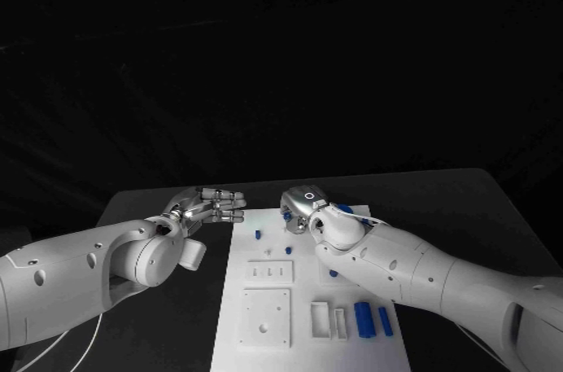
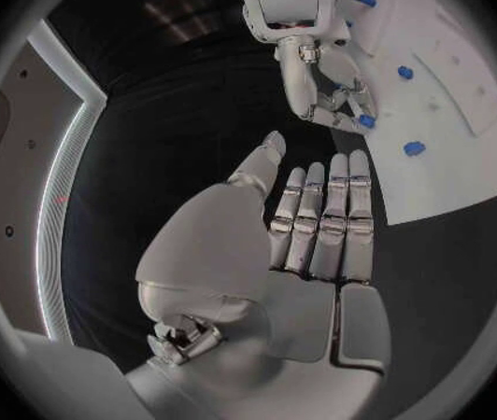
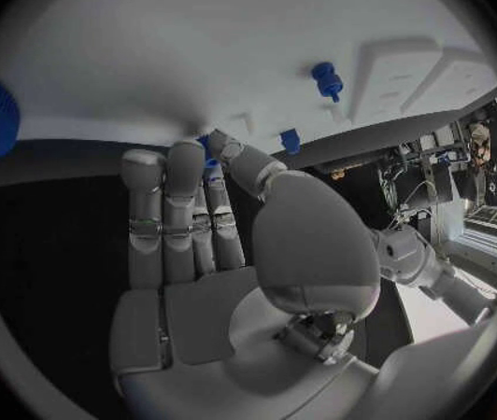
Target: Assemble the parts on the task board
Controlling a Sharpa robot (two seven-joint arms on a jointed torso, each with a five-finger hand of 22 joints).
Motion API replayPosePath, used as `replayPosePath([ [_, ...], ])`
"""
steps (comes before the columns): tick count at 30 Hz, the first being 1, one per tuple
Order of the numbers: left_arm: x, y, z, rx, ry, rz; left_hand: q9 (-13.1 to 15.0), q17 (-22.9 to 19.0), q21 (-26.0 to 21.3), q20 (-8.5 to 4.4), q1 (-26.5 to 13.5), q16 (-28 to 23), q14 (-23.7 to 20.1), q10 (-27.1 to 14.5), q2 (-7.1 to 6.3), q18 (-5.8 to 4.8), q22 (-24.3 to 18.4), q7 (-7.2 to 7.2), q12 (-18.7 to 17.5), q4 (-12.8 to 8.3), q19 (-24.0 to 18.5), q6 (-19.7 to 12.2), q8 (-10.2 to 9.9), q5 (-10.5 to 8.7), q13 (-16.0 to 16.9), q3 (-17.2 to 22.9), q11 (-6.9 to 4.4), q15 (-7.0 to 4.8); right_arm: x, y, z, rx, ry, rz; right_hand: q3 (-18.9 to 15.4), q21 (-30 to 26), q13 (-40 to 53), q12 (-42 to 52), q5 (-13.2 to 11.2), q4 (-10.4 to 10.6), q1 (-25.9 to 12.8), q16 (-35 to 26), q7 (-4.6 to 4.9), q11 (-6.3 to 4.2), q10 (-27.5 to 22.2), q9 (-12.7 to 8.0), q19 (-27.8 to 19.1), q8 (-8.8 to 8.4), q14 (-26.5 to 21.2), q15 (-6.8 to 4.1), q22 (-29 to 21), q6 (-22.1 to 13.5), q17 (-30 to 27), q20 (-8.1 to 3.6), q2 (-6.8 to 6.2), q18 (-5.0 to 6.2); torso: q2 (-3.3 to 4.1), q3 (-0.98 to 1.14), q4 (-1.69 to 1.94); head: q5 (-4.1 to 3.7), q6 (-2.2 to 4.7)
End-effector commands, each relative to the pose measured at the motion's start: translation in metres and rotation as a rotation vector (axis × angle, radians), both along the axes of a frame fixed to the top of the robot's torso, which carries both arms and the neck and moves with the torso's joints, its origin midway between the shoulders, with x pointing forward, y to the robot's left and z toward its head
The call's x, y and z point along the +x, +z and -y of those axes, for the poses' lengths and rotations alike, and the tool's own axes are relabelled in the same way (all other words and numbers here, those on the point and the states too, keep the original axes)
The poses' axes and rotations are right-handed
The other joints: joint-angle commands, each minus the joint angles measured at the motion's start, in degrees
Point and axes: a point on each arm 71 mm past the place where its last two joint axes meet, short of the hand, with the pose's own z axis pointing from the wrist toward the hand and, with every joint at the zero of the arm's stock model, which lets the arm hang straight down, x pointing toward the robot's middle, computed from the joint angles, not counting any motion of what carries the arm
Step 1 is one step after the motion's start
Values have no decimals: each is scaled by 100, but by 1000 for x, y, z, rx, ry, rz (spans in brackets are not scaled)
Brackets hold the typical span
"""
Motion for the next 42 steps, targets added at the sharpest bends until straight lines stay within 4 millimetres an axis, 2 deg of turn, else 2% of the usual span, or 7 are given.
replayPosePath([
  [1,0,3,1,-6,-15,11,6,1,20,6,-22,6,19,-32,19,1,-6,20,22,-20,-28,-30,5,23,5,5,0,25,-1,-3,1,-22,-12,-11,19,-18,8,26,29,-25,-39,16,8,-38,71,8,46,22,5,-33,387,55,-3,-14,45,26,-2,1,59,6,-3],
  [17,0,3,0,-5,-11,11,6,1,40,5,-19,7,22,-33,22,1,-22,18,21,-34,-34,-30,4,26,5,5,0,24,-2,-2,0,-15,-12,-10,30,-45,7,24,25,-19,-51,11,11,-35,58,5,39,18,3,-29,380,47,-7,-13,37,25,14,-5,54,7,9],
  [21,0,3,0,-5,-11,10,6,1,40,5,-19,7,22,-33,22,1,-22,18,21,-34,-34,-30,4,26,5,5,0,24,-1,-4,2,-5,-16,-25,-16,-128,1,29,148,45,-165,3,107,90,-368,-29,21,5,13,65,358,-316,-14,46,-73,32,16,-6,54,4,8],
  [25,1,2,0,-5,-10,10,6,1,51,5,-22,8,23,-39,21,1,-27,27,21,-42,-37,-34,4,29,5,7,4,24,0,-3,3,17,-14,-24,-465,-640,2,47,-72,269,-332,-59,62,266,-1118,-36,3,13,3,178,176,-917,-57,177,-397,152,15,-7,51,1,21],
  [28,1,3,-1,-4,-8,10,6,1,51,5,-22,8,23,-39,21,1,-27,27,21,-42,-37,-34,4,29,5,7,4,24,-1,-2,4,42,-8,-13,-1435,-1135,-8,15,-90,679,125,-108,9,369,-1554,-37,136,12,21,240,-121,-1063,-109,276,-412,296,16,-9,51,-2,28],
  [33,1,3,-4,-3,-1,11,6,1,51,5,-22,8,23,-39,21,1,-27,27,21,-42,-37,-34,4,29,5,7,4,24,-6,5,7,84,11,2,-1809,-1334,-6,25,68,1208,358,-81,-36,414,-1703,-37,230,10,11,265,-184,-1161,-113,301,-613,346,8,-9,42,4,45],
  [42,2,4,-11,-1,15,15,6,1,54,6,-15,7,20,-40,17,2,-30,21,21,-47,-40,-38,4,29,5,7,3,25,-16,40,43,165,-10,35,-1595,-1314,-1,23,93,997,253,-75,78,298,-1292,-38,248,10,25,207,-101,-1110,-113,247,-571,265,-18,-21,-49,27,120],
])
